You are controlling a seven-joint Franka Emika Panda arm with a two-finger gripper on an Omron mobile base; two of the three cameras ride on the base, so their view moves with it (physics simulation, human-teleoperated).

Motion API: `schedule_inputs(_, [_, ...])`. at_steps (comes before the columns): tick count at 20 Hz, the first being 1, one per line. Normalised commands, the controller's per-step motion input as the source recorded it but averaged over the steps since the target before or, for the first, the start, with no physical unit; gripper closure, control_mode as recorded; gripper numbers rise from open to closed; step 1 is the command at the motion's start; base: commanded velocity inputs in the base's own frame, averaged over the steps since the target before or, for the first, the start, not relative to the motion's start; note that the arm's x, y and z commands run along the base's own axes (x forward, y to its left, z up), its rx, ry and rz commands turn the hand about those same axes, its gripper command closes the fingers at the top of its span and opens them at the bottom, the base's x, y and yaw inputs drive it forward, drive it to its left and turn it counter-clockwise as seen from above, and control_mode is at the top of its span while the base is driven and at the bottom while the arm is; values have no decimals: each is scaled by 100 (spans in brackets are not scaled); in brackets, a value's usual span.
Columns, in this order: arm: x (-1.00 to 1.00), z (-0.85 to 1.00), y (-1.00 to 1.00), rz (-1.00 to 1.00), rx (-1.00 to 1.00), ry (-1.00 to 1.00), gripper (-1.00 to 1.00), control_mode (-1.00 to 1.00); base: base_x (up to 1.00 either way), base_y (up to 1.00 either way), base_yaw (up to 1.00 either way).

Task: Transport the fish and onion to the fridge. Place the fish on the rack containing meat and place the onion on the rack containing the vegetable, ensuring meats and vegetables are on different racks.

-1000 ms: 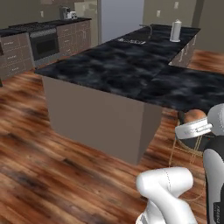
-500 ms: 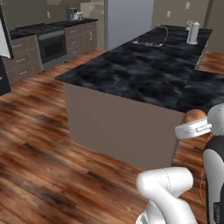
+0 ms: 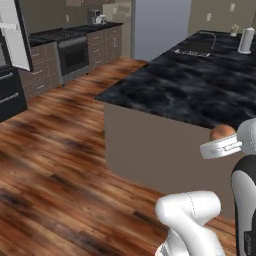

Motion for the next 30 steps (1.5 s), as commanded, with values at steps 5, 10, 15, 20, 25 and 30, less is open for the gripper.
schedule_inputs(5, [0,0,0,0,0,0,100,100,100,100,-1])
schedule_inputs(10, [0,0,0,0,0,0,100,100,100,100,-2])
schedule_inputs(15, [0,0,0,0,0,0,100,100,100,100,0])
schedule_inputs(20, [0,0,0,0,0,0,100,100,100,99,0])
schedule_inputs(25, [0,0,0,0,0,0,100,100,100,94,0])
schedule_inputs(30, [0,0,0,0,0,0,100,100,100,67,0])
